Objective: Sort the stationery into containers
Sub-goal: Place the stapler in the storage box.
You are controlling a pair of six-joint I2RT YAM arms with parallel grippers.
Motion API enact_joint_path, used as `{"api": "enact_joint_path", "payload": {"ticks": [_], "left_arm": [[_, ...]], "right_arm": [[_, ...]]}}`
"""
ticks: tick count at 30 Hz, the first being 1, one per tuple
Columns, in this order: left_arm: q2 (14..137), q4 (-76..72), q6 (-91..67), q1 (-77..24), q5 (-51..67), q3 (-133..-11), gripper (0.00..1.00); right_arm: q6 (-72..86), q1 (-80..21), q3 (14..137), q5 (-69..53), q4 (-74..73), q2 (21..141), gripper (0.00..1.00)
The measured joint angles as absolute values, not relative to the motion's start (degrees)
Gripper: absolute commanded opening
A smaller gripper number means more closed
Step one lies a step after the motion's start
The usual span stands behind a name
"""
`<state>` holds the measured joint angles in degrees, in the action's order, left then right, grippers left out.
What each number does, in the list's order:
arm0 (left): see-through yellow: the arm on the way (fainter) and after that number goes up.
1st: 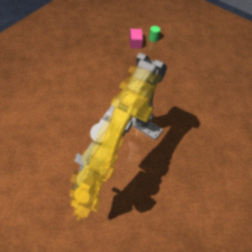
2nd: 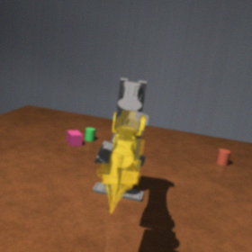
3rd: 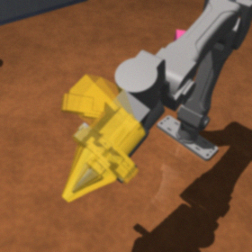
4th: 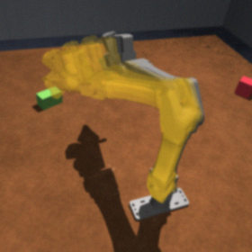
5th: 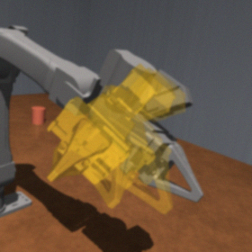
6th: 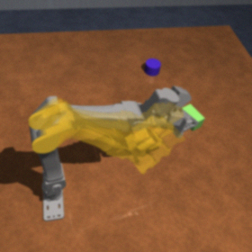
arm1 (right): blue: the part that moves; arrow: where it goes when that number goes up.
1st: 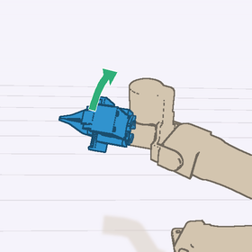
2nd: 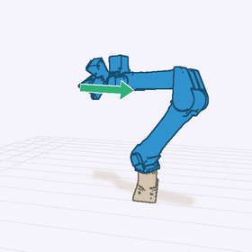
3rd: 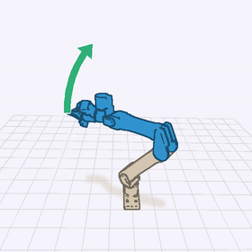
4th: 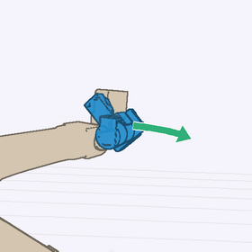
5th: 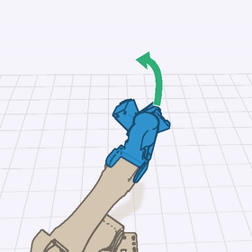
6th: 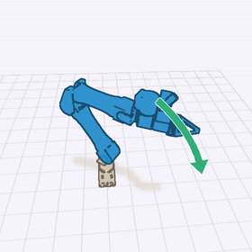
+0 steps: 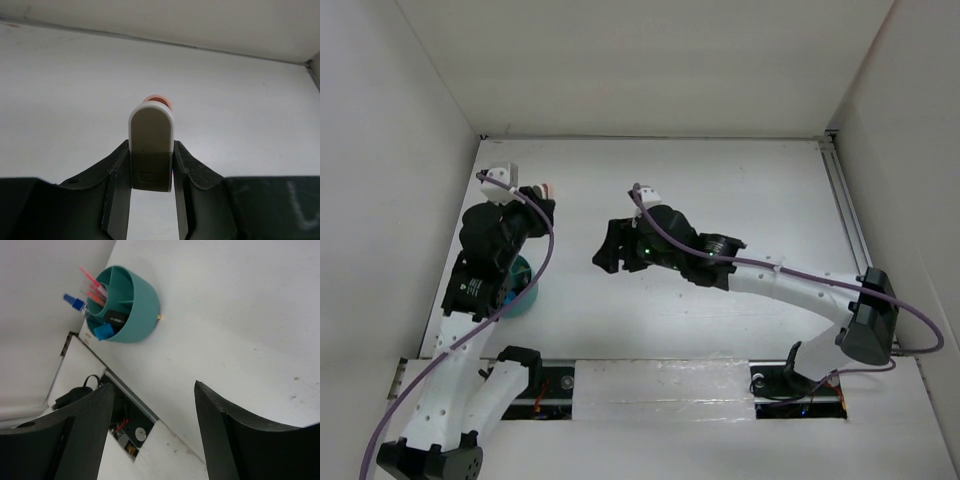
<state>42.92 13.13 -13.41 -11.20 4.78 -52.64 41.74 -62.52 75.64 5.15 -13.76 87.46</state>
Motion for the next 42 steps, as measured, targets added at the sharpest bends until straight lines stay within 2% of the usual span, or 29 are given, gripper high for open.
{"api": "enact_joint_path", "payload": {"ticks": [7,14,21,30,42], "left_arm": [[45.60,10.02,-10.35,-9.58,-11.07,-53.93,0.00],[60.58,23.77,-21.43,-8.60,-28.32,-71.68,0.00],[63.72,34.50,-42.22,-8.60,-34.89,-73.71,0.00],[74.50,47.53,-74.37,-8.62,-44.71,-78.46,0.00],[83.68,44.91,-78.32,-8.45,-45.23,-82.08,0.00]], "right_arm": [[40.71,-61.19,68.71,4.71,-12.88,79.66,0.71],[40.42,-61.01,62.59,4.56,-12.38,75.99,0.71],[39.86,-58.39,61.25,2.94,-12.29,75.77,0.71],[40.10,-55.90,60.05,1.04,-12.01,76.95,0.70],[40.88,-55.90,63.64,5.91,-19.88,81.60,0.70]]}}
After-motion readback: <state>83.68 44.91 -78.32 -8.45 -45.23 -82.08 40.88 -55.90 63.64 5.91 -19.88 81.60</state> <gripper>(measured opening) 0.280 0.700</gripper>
